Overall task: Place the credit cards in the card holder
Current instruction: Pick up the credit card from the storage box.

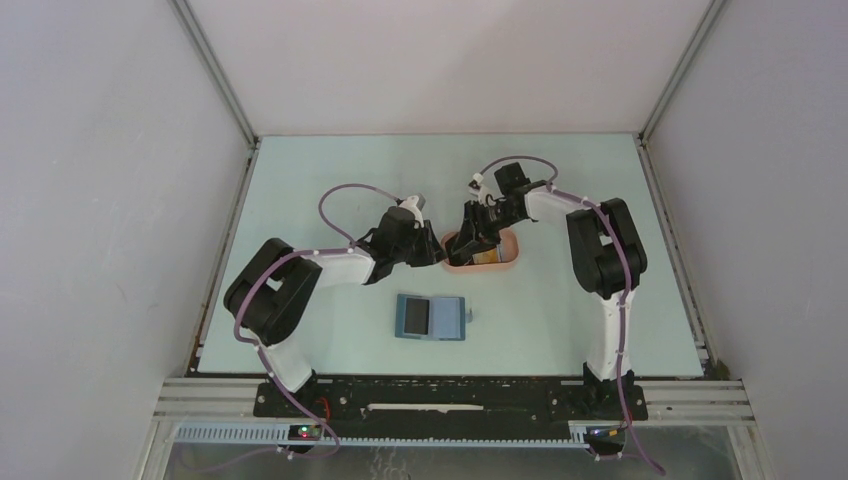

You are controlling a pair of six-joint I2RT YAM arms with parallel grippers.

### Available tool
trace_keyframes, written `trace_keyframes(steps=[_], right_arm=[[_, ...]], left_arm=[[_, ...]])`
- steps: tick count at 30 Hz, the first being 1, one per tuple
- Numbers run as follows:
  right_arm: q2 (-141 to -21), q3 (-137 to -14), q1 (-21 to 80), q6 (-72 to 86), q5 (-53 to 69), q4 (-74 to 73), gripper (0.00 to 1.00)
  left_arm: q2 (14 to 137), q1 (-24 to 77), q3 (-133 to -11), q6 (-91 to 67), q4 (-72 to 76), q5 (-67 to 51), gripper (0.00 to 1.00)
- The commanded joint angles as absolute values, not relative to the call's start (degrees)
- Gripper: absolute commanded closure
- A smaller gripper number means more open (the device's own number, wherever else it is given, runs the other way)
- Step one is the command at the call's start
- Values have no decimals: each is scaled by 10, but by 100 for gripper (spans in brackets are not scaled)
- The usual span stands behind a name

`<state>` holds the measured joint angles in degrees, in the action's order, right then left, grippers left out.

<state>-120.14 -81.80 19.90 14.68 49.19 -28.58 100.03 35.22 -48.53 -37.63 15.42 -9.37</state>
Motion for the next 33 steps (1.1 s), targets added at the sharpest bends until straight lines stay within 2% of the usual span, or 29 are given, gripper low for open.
trace_keyframes(steps=[1,5,14,19,27,31,33], right_arm=[[-1197,-834,189,152,522,-283,52],[-1195,-834,181,149,524,-287,52],[-1199,-832,170,145,526,-298,60],[-1200,-832,168,144,525,-301,74],[-1199,-832,165,144,513,-305,84],[-1191,-831,160,141,500,-308,95],[-1187,-831,157,138,495,-311,97]], left_arm=[[988,353,-519,-382,167,-106,70],[984,352,-519,-380,164,-105,69],[976,352,-520,-375,157,-105,68],[973,352,-519,-374,155,-103,68],[971,351,-519,-372,152,-103,68],[969,351,-520,-371,150,-103,68],[967,351,-520,-371,149,-102,68]])
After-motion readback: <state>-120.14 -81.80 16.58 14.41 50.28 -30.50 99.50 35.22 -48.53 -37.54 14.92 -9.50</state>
